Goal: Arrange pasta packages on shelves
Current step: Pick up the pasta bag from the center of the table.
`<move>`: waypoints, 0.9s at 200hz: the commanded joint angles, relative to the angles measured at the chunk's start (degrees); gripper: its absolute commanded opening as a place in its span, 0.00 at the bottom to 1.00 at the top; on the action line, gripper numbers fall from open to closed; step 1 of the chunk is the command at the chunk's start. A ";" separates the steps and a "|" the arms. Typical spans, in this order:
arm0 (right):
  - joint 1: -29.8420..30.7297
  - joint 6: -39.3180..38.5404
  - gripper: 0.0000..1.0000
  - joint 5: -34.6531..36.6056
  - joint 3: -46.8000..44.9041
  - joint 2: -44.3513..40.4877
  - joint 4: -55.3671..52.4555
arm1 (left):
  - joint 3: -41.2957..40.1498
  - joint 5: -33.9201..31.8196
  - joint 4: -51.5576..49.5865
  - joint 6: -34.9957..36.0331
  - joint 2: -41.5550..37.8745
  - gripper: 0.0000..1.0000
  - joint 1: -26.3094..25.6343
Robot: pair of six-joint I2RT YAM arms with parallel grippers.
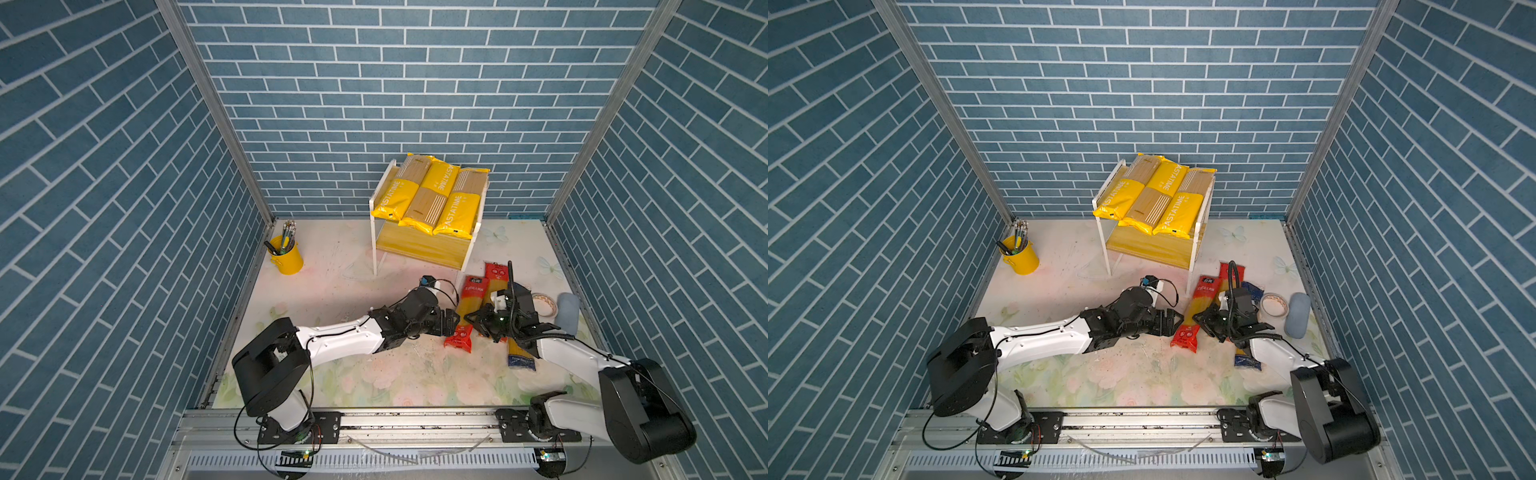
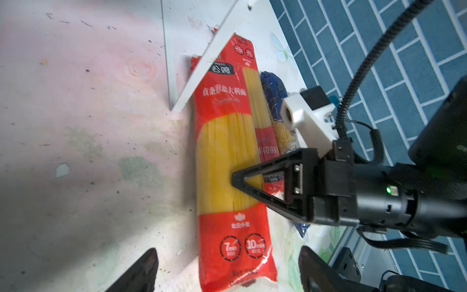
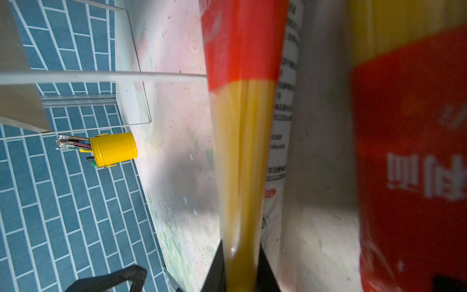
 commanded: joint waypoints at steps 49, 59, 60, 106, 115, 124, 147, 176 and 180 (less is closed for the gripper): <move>7.16 2.59 0.00 1.00 7.93 -15.00 -18.02 | -4.42 0.81 -1.46 -0.30 -6.93 0.89 2.76; 8.76 4.10 0.00 1.19 8.33 -15.68 -19.40 | -4.75 0.62 -1.75 -0.50 -7.66 0.89 2.84; 8.95 4.30 0.00 1.24 8.39 -15.77 -19.46 | -4.79 0.57 -1.77 -0.49 -7.75 0.89 2.85; 15.91 9.51 0.00 4.78 12.41 -18.14 -21.57 | -5.18 -4.94 -9.31 0.21 -13.53 0.89 3.71; 17.55 10.07 0.00 5.08 13.53 -17.16 -21.11 | -5.18 -6.94 -11.84 0.38 -15.33 0.89 3.90; 19.48 10.41 0.00 5.62 14.71 -15.68 -20.42 | -5.18 -8.52 -14.12 0.69 -17.28 0.89 4.13; 24.21 10.43 0.00 7.31 17.84 -11.43 -18.28 | -5.64 -11.85 -18.40 1.49 -21.99 0.89 4.52; 28.09 9.85 0.00 9.39 21.76 -7.65 -16.01 | -6.55 -16.38 -24.28 1.70 -28.27 0.90 5.03; 28.76 9.51 0.00 9.64 22.39 -7.25 -15.82 | -6.58 -17.16 -25.26 1.84 -29.30 0.90 5.05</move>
